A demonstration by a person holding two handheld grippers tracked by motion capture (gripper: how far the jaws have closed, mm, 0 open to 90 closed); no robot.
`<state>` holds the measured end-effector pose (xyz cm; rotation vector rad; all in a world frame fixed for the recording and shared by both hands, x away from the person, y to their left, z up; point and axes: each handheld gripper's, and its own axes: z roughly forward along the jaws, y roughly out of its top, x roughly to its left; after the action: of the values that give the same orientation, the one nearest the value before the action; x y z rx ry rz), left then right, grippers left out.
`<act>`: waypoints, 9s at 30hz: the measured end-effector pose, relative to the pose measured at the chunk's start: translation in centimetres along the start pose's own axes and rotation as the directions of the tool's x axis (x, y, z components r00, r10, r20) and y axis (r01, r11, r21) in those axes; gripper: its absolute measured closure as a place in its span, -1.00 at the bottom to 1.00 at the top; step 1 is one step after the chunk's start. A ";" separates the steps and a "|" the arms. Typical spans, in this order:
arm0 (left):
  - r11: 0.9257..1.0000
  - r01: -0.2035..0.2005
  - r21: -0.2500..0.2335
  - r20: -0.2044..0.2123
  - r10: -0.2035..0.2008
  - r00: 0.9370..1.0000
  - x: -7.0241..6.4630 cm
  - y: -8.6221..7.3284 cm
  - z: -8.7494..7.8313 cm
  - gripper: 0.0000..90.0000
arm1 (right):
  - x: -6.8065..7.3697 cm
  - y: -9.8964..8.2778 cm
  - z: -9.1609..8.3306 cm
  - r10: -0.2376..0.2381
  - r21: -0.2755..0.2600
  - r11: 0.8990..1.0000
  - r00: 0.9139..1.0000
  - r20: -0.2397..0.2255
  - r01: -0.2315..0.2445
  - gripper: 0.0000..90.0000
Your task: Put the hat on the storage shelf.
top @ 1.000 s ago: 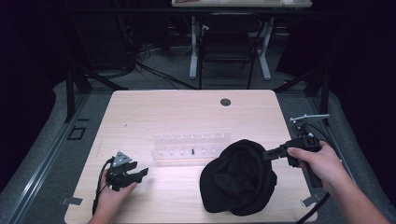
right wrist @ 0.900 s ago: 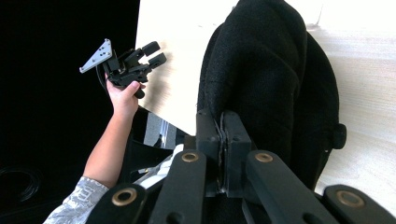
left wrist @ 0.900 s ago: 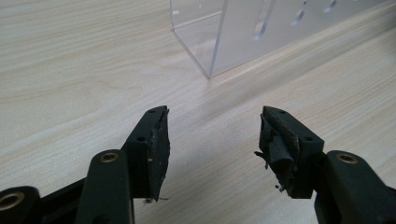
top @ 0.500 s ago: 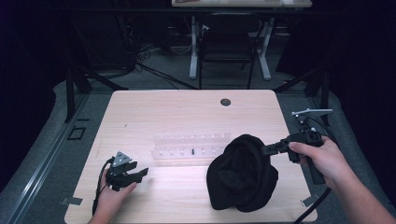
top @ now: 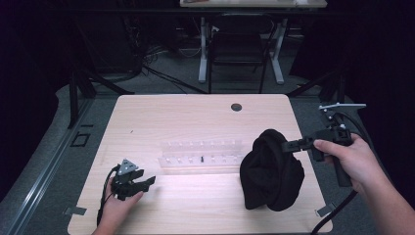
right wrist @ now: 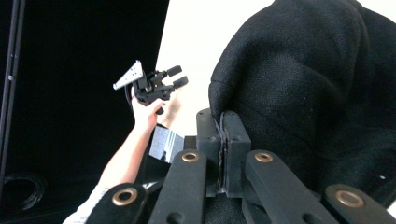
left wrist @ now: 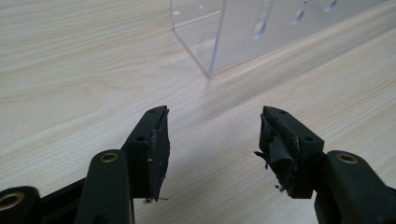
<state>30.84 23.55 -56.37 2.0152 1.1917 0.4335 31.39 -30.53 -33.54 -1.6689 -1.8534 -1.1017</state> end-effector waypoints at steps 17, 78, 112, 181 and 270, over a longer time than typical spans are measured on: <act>1.000 0.001 0.002 0.000 -0.001 1.000 0.0 0.0 0.0 -0.05 | 1.4 2.2 -1.5 0.005 -0.076 0.997 0.997 -0.071 -0.011 0.97; 1.000 -0.004 -0.001 0.027 0.004 1.000 0.0 0.3 -0.3 -0.04 | 7.3 11.1 4.6 -0.028 -0.138 0.990 0.988 -0.149 0.008 0.97; 1.000 -0.014 -0.016 0.038 0.015 0.999 -0.4 0.4 -0.5 -0.03 | 7.3 12.0 9.4 -0.013 -0.095 0.995 0.993 -0.120 0.002 0.96; 0.943 -0.274 -0.189 0.146 0.303 0.942 -12.4 10.0 0.7 0.69 | 9.6 11.8 13.5 -0.040 -0.058 0.998 0.977 -0.211 0.029 0.94; 0.958 -0.262 -0.118 0.093 0.273 0.958 -9.3 5.6 2.2 0.63 | 5.1 7.1 8.6 -0.149 -0.143 0.977 0.987 0.059 0.156 0.65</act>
<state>30.77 13.00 -52.96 2.0876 0.8159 0.5011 38.86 -20.84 -32.92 -1.6680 -2.0023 -1.3005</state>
